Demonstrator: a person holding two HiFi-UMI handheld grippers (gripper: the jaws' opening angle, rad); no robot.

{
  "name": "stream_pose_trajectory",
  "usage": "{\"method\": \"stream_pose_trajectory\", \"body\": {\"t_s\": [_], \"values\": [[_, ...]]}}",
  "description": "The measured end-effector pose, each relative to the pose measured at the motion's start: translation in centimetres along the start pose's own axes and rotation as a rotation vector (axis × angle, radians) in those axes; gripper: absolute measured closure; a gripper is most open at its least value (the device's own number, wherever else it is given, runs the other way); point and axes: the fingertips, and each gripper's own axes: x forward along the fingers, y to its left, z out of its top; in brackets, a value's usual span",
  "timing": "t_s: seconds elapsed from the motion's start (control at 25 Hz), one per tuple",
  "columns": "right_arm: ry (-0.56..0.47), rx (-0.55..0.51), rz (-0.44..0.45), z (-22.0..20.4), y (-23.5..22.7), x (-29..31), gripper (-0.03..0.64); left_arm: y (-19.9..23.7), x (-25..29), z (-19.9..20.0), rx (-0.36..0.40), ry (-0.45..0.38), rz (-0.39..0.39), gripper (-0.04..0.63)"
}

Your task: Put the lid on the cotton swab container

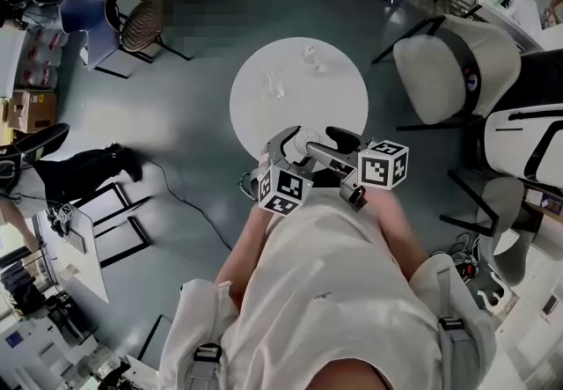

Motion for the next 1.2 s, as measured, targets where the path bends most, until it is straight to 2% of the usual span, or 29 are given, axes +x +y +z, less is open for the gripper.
{"method": "stream_pose_trajectory", "body": {"t_s": [0.16, 0.32, 0.72, 1.2], "values": [[-0.034, 0.090, -0.001, -0.2, -0.2, 0.1, 0.235, -0.1, -0.3, -0.1, 0.019, 0.018, 0.019, 0.336], [-0.051, 0.193, 0.035, -0.5, 0.1, 0.4, 0.224, -0.3, -0.4, 0.3, 0.023, 0.018, 0.019, 0.336], [-0.063, 0.271, 0.062, -0.8, 0.6, 0.9, 0.202, -1.0, -1.2, 1.5, 0.088, 0.008, 0.028, 0.336], [-0.075, 0.314, 0.136, -1.2, 1.3, 1.3, 0.189, -1.3, -2.0, 2.1, 0.086, -0.018, 0.038, 0.336]]}}
